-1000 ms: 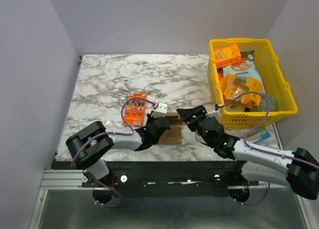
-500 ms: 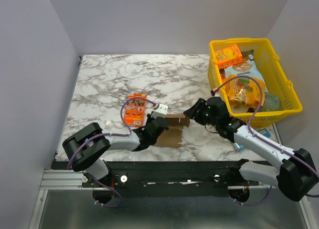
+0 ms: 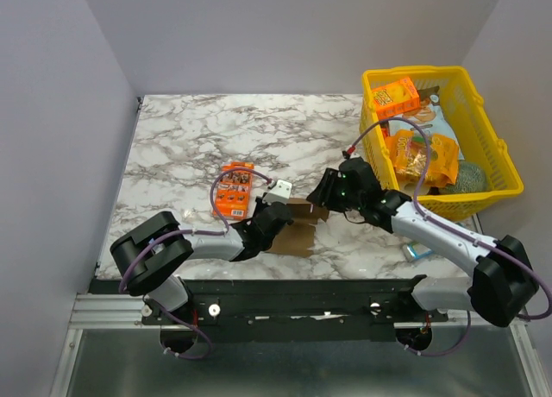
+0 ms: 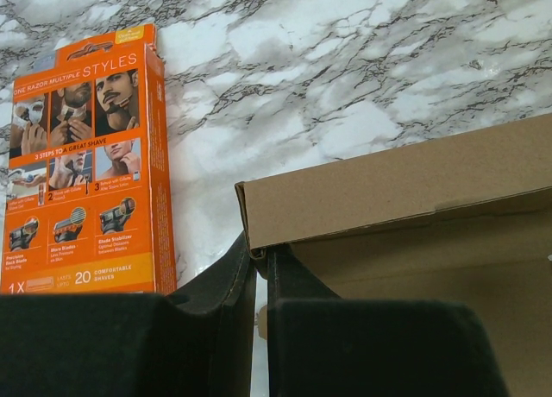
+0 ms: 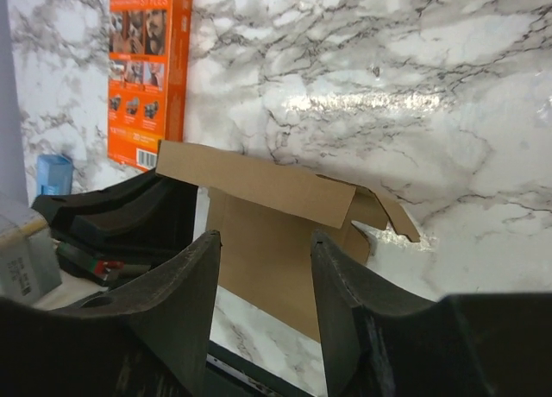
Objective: Fold the paper box
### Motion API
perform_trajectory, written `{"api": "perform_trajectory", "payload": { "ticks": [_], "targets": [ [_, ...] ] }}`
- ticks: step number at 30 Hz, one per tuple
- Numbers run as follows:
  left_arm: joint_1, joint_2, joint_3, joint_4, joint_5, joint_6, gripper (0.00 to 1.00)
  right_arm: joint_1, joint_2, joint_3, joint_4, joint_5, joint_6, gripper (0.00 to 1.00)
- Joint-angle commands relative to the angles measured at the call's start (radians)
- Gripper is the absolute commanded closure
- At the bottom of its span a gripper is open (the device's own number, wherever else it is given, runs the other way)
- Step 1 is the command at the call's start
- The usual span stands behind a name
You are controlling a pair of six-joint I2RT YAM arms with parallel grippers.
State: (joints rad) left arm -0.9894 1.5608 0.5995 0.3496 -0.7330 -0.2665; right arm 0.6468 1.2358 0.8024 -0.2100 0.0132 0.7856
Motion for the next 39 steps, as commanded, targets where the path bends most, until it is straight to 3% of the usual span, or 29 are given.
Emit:
{"api": "perform_trajectory", "payload": {
  "ticks": [1,18,33,39],
  "targets": [
    [-0.002,0.024,-0.007,-0.100,0.018,0.016,1.00,0.024,0.071,0.044,-0.029,0.010,-0.014,0.47],
    [-0.005,-0.005,-0.021,-0.103,0.012,0.010,1.00,0.030,0.034,0.049,0.001,0.031,-0.037,0.48],
    [-0.008,-0.031,-0.035,-0.104,0.006,0.010,1.00,0.030,0.162,0.100,-0.068,0.136,-0.057,0.52],
    [-0.011,-0.030,-0.033,-0.103,0.003,0.012,1.00,0.030,0.194,0.100,-0.063,0.105,-0.049,0.52]
  ]
}}
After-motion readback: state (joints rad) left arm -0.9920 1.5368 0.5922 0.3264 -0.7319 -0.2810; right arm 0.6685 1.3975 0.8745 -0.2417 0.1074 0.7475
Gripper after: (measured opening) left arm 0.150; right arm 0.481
